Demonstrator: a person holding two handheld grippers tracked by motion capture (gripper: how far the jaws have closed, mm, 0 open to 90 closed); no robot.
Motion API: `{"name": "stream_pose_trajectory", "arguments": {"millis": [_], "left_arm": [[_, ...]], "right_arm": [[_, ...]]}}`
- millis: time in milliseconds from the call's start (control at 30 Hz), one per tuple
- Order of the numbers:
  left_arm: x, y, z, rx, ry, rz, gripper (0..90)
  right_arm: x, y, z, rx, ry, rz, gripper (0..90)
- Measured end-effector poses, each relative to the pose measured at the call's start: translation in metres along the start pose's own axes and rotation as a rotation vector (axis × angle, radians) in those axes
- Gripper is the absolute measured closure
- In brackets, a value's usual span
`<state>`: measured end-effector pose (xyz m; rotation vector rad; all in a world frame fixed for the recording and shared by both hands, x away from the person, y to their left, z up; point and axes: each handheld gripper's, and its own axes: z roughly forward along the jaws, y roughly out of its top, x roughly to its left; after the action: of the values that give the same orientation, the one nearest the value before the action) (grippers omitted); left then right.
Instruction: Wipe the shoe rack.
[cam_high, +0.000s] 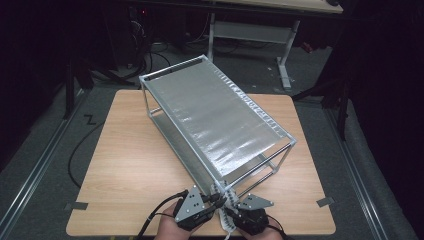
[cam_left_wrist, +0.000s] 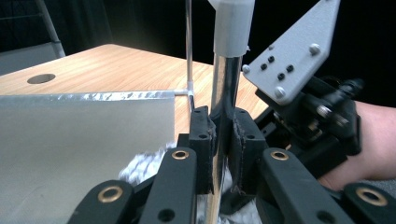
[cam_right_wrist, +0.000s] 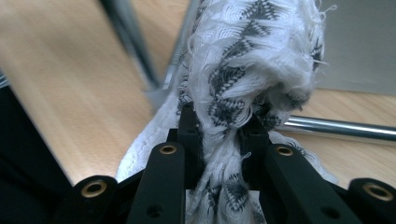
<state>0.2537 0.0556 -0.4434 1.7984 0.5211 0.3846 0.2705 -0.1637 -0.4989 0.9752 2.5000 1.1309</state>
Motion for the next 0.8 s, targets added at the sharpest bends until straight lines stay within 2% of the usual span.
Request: {"name": "stream_pose_trajectory", "arguments": {"millis": [200,433,600,800], "left_arm": [[0.000,0.000,0.000,0.000,0.001,0.000,80.9],[0.000,-0.001,-0.003,0.000,0.005,-0.007,80.9],[0.001,-0.002,-0.007,0.002,0.008,-0.009,80.8],[0.001,-0.003,-0.012,0.006,0.016,-0.008,80.8]], "right_arm": [[0.006,0.002,0.000,0.007,0.022,-0.019,75.9],[0.001,0.003,-0.001,0.010,0.000,-0.013,75.9],[-0.016,0.002,-0.003,0.004,-0.042,0.032,75.9],[-0.053,-0.002,-0.011,-0.011,-0.139,0.120,75.9]]}}
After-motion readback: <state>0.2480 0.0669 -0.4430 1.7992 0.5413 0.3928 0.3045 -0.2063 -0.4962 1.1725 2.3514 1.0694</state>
